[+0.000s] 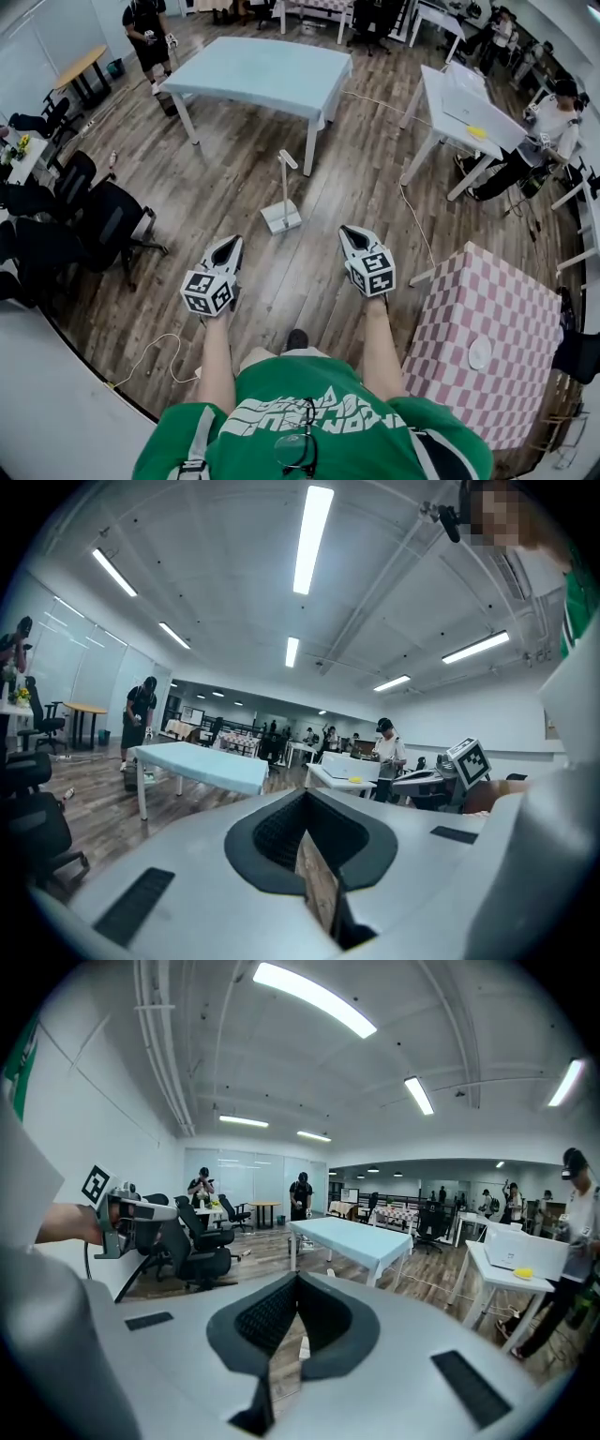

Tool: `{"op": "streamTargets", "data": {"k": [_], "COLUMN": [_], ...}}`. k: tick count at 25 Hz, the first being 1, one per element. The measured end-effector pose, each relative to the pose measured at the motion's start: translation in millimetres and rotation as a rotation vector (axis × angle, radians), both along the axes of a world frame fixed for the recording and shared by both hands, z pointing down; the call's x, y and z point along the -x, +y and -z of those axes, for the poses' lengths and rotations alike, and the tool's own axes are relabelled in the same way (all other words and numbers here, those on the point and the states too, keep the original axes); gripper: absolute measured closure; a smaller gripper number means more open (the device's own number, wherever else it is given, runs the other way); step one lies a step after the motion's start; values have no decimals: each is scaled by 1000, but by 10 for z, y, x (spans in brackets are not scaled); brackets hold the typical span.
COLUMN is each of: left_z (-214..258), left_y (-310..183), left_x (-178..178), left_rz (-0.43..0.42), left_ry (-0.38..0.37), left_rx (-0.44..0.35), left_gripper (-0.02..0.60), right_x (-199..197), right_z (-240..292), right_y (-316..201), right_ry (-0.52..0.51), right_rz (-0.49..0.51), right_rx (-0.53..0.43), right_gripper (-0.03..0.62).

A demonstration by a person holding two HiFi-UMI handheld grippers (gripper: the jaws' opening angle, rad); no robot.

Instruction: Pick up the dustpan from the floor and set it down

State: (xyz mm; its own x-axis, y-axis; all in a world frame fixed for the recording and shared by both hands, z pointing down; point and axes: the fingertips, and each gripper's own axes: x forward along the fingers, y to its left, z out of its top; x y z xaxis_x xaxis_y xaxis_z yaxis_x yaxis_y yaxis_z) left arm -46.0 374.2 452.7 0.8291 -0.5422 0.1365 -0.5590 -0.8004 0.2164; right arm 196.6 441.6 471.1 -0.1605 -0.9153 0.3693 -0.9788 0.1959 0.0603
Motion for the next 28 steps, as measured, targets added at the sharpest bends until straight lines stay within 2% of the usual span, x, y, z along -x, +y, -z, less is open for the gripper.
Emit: {"op": "streamTargets", "data": {"k": [7,15,22,28], "left_z": [-117,-225,-283,-299], "left_y": [-30,-359,-952,-1764], "left_x": [-255,-454,-705,-838], "left_rz": [33,46,14,-2], "left_ry": [-2,1,10,30], "left_rx": [32,54,44,44], "left_gripper": [578,578,578,578], "right_x": [-201,-362,-525,-651], "right_z": [-192,-341,-414,-389], "right_y": [-71,-287,-833,-1593], "right_ry": [-12,-29,-27,-8], "right_rz": [20,17,3,-7], "right_rx": [31,63,76,84], "right_gripper": [586,586,586,586]}}
